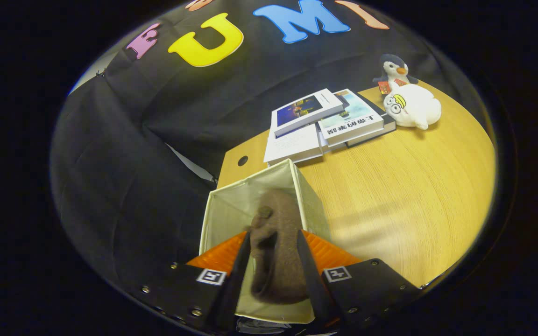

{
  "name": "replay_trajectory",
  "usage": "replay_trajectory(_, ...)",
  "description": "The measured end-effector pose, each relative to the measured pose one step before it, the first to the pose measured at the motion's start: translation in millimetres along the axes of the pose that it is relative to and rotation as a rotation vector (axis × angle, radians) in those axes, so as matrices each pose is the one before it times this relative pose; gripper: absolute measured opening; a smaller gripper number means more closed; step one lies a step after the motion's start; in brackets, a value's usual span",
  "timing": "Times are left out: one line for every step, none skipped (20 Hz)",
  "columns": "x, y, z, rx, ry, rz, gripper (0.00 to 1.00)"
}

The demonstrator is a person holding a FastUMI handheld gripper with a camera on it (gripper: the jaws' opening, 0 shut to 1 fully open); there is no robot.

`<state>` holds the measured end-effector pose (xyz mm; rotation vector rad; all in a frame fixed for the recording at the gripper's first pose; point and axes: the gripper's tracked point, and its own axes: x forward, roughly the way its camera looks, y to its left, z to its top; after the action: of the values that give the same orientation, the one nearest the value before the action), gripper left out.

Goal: Open the storage box then place both shoes into the box .Put the left shoe in first, then the right shoe, with the right side of both shoes facing outward in a uniform manner.

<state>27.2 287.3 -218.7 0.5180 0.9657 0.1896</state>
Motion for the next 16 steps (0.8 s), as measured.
replay_trajectory(-4.98,2.51,7.31,-0.01724,-0.01928,0.00349,0.81)
replay_trajectory(-1.45,-0.45,3.63,-0.03107,-0.01179,-0.00300,1.00)
replay_trajectory(-9.18,0.23,7.23,-0.03653,-0.01714,-0.00350,0.98)
replay_trajectory(-7.04,-0.18,8.16,-0.03512,-0.02698,-0.00121,0.98)
replay_trajectory(-6.58,-0.84,8.71,-0.03404,-0.03191,0.00130,0.98)
replay_trajectory(-7.36,-1.58,8.70,-0.03154,-0.03015,0.00257,0.97)
replay_trajectory(-8.06,-2.80,8.61,-0.03342,-0.02803,0.00260,0.97)
replay_trajectory(-6.60,-6.23,8.44,-0.03089,-0.02151,-0.00624,0.97)
replay_trajectory(-9.07,-6.36,6.76,-0.02137,-0.01604,-0.00745,0.97)
replay_trajectory(-8.13,-4.54,8.50,-0.01635,-0.01792,0.00383,0.97)
replay_trajectory(-8.95,-5.72,8.74,-0.01414,-0.02174,0.00488,0.97)
replay_trajectory(-8.88,-7.47,9.53,-0.01679,-0.02466,0.00001,0.98)
replay_trajectory(-10.11,-9.23,8.77,-0.01979,-0.02162,-0.00437,0.98)
replay_trajectory(-8.95,-9.68,7.93,-0.02037,-0.01587,-0.00342,0.97)
replay_trajectory(-9.60,-9.63,8.41,-0.01814,-0.01618,-0.00187,0.97)
replay_trajectory(-7.67,-12.14,8.76,-0.01528,-0.01818,-0.01094,0.98)
